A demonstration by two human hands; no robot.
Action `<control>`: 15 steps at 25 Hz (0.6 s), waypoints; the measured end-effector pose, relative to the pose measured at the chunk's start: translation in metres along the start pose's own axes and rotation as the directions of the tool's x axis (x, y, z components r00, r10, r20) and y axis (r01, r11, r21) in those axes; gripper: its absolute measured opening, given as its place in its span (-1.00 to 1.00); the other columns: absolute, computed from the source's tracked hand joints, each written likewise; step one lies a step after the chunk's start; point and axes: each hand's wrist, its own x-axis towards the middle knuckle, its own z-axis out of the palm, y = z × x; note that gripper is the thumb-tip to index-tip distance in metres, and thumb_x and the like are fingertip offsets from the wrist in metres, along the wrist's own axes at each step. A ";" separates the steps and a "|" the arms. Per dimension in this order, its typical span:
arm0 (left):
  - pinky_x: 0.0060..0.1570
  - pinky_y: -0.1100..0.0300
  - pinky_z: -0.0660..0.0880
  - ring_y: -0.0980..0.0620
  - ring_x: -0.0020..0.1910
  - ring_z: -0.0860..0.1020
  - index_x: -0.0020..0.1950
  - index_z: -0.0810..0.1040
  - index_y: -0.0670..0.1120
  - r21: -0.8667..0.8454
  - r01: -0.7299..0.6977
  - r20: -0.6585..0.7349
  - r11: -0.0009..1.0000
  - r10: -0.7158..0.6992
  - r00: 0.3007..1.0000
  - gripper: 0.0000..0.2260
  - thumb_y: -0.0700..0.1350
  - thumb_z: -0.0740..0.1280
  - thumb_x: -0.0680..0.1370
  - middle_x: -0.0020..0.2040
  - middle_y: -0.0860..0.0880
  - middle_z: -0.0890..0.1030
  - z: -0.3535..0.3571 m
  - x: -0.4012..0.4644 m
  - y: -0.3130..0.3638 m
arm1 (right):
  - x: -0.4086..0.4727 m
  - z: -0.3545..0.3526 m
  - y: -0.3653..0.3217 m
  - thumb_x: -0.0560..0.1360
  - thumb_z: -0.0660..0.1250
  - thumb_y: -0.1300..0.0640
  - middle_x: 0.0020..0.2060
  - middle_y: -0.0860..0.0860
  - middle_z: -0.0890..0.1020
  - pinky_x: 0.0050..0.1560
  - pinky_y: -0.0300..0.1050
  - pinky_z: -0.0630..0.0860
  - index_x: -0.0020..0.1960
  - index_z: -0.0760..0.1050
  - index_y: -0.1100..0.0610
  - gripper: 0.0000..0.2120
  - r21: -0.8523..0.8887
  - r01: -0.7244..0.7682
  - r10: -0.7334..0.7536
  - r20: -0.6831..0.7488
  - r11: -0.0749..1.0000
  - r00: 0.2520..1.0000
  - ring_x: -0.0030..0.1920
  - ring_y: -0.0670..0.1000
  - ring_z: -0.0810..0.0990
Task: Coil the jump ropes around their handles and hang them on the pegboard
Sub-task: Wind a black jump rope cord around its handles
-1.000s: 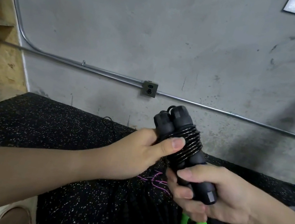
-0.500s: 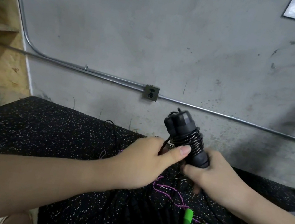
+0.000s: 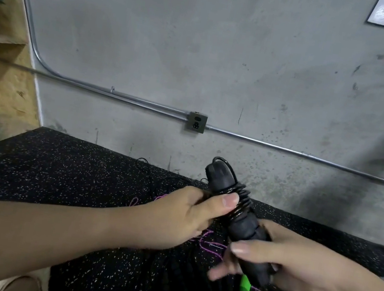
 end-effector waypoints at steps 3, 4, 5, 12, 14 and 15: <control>-0.49 0.43 0.27 0.23 -0.58 0.31 -0.24 0.33 -0.07 -0.033 -0.068 0.078 0.997 0.071 0.994 -0.59 0.16 0.19 0.69 -0.53 0.17 0.31 0.002 -0.005 0.013 | -0.006 -0.002 0.005 0.42 0.54 0.21 -0.08 0.27 0.69 0.14 0.11 0.60 -0.01 0.66 0.20 -0.83 0.161 -0.075 0.039 0.217 0.984 0.975 -0.03 0.26 0.71; -0.45 0.48 0.31 0.27 -0.57 0.40 -0.18 0.38 -0.07 -0.009 -0.083 0.095 0.997 0.083 0.992 -0.68 0.06 0.19 0.71 -0.55 0.19 0.39 0.002 -0.006 0.019 | -0.007 -0.002 0.006 0.41 0.53 0.24 -0.16 0.23 0.69 0.07 0.10 0.62 -0.06 0.66 0.20 -0.88 0.083 -0.036 0.019 0.190 0.996 0.982 -0.14 0.21 0.72; -0.43 0.48 0.35 0.30 -0.56 0.43 -0.12 0.44 -0.08 0.016 -0.082 0.108 0.997 0.079 0.991 -0.74 0.03 0.20 0.69 -0.56 0.21 0.42 0.001 -0.007 0.020 | -0.005 -0.002 0.008 0.40 0.53 0.26 -0.23 0.21 0.67 0.00 0.08 0.62 -0.12 0.65 0.20 -0.91 0.015 0.009 -0.011 0.137 1.000 0.991 -0.23 0.18 0.70; -0.35 0.15 0.26 0.11 -0.45 0.27 -0.30 0.33 -0.08 0.267 -0.009 -0.094 0.964 0.035 0.995 -0.46 0.39 0.20 0.53 -0.42 0.05 0.28 -0.001 -0.005 0.010 | 0.006 -0.009 0.008 0.45 0.48 0.43 -0.40 0.11 0.47 -0.19 0.09 0.51 -0.20 0.55 0.27 -0.85 -0.230 0.235 -0.295 -0.277 0.944 0.914 -0.43 0.08 0.44; -0.31 0.21 0.34 0.15 -0.43 0.36 -0.34 0.36 -0.02 0.286 -0.049 -0.133 0.957 0.091 0.987 -0.50 0.34 0.22 0.58 -0.44 0.13 0.37 0.002 -0.002 0.009 | 0.011 -0.007 0.009 0.46 0.45 0.45 -0.41 0.11 0.49 -0.24 0.01 0.48 -0.19 0.54 0.34 -0.89 -0.270 0.236 -0.316 -0.308 0.933 0.897 -0.44 0.06 0.45; -0.21 0.22 0.46 0.15 -0.38 0.49 -0.29 0.47 -0.05 0.284 -0.057 -0.105 0.957 0.090 0.990 -0.48 0.37 0.22 0.58 -0.40 0.14 0.51 0.003 -0.001 0.004 | 0.013 -0.005 0.009 0.45 0.44 0.46 -0.44 0.10 0.51 -0.29 -0.09 0.48 -0.20 0.54 0.38 -0.90 -0.316 0.228 -0.330 -0.323 0.921 0.887 -0.45 0.04 0.47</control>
